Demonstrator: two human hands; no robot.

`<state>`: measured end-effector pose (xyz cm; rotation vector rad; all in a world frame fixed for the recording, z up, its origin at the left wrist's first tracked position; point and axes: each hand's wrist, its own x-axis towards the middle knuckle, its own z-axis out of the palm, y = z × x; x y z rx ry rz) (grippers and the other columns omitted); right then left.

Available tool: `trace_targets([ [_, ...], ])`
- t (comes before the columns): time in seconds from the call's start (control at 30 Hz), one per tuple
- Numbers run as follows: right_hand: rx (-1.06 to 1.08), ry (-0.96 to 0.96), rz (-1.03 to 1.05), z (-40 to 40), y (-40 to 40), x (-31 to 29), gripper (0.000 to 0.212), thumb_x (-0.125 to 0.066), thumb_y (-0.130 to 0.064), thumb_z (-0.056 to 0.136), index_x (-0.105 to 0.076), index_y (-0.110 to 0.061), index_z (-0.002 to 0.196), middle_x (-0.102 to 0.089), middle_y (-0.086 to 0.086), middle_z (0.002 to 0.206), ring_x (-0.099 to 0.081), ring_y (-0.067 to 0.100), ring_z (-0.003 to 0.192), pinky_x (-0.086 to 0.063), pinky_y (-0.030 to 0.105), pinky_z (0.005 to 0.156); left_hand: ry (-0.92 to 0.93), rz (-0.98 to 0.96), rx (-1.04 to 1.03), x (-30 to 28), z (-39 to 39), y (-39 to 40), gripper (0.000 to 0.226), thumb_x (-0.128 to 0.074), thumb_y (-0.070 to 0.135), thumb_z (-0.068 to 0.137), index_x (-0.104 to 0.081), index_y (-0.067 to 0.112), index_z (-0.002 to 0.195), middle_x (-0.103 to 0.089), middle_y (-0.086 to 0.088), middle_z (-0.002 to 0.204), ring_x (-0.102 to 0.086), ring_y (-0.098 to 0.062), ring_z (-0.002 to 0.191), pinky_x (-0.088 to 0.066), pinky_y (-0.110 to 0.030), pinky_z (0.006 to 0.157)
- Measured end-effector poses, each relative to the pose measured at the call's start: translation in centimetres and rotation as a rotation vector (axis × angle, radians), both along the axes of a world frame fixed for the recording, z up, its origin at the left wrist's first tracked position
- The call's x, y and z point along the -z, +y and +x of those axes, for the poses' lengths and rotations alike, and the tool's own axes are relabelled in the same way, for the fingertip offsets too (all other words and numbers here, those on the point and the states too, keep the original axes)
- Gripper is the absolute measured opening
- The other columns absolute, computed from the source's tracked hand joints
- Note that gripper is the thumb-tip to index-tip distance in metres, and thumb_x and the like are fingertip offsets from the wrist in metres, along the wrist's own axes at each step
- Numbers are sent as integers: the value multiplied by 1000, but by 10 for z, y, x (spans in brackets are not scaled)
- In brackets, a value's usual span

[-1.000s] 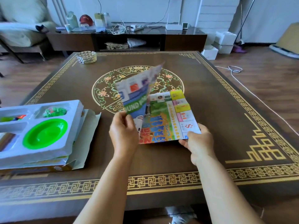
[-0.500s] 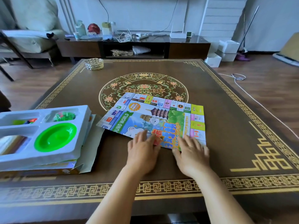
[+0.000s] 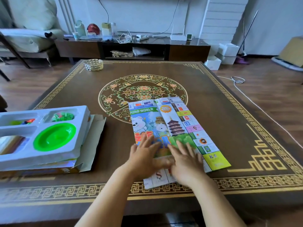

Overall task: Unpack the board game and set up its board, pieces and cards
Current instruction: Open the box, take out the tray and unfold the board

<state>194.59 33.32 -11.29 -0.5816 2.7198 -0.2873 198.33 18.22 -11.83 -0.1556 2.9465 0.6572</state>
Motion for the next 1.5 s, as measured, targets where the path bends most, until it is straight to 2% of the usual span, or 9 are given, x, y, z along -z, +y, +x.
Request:
trace_targets([
  [0.07,17,-31,-5,-4,2,2,67,-40,-27,96,-3,-43,149,18,-11,158,18,20,146,3,51,116,-98,2,97,1,6,11,101,-56,74,71,-10,32,151,12,2,159,25,-19,143,10,-47,116],
  [0.13,44,-5,-95,-8,4,3,53,-30,-30,101,-10,-42,149,9,-14,159,11,17,147,0,49,117,-135,-42,114,6,10,12,116,-64,74,63,-1,32,151,18,1,158,29,-18,141,14,-47,115],
  [0.27,18,-25,-128,-14,12,2,46,-29,-33,101,-22,-41,147,-2,-15,159,3,12,147,-6,44,118,-88,-142,91,7,9,8,109,-59,73,69,-2,30,151,13,-1,159,23,-20,144,9,-47,115],
  [0.57,-65,-137,7,-2,8,-10,53,-27,-42,100,-7,-44,149,14,-11,159,16,16,146,0,46,117,-161,-161,208,1,16,6,123,-66,74,60,6,33,150,18,0,158,25,-20,143,10,-49,116],
  [0.8,-124,-130,128,22,5,-20,68,-42,-49,93,-3,-44,148,11,-8,159,9,24,146,-10,46,116,-68,-103,176,-12,35,9,102,-75,58,65,-23,24,147,-13,2,156,-3,-17,146,-12,-37,115],
  [1.03,-126,-128,132,50,9,-18,73,-44,-59,90,-1,-45,148,12,-8,159,10,24,146,-9,51,115,-74,-158,188,-18,69,16,105,-75,58,64,-20,30,149,-17,0,155,-16,-19,143,-19,-36,115],
  [1.13,-117,-126,115,61,11,-20,75,-46,-60,89,-3,-44,148,11,-8,159,10,24,146,-9,51,115,-56,-148,180,-21,82,21,89,-74,51,68,-34,26,143,-32,1,147,-35,-20,134,-37,-37,106],
  [1.23,-97,-162,53,65,15,-24,74,-51,-60,87,-12,-43,148,6,-8,160,7,21,147,-9,51,117,-72,-158,182,-23,91,24,74,-72,45,74,-46,20,138,-38,0,146,-42,-19,130,-41,-34,103],
  [1.5,-64,-247,-157,66,27,-31,71,-65,-52,81,-39,-29,143,-27,-9,153,-33,16,138,-30,33,112,-119,-10,85,-31,94,15,45,-72,44,76,-65,22,115,-59,3,127,-54,-18,114,-43,-30,97],
])
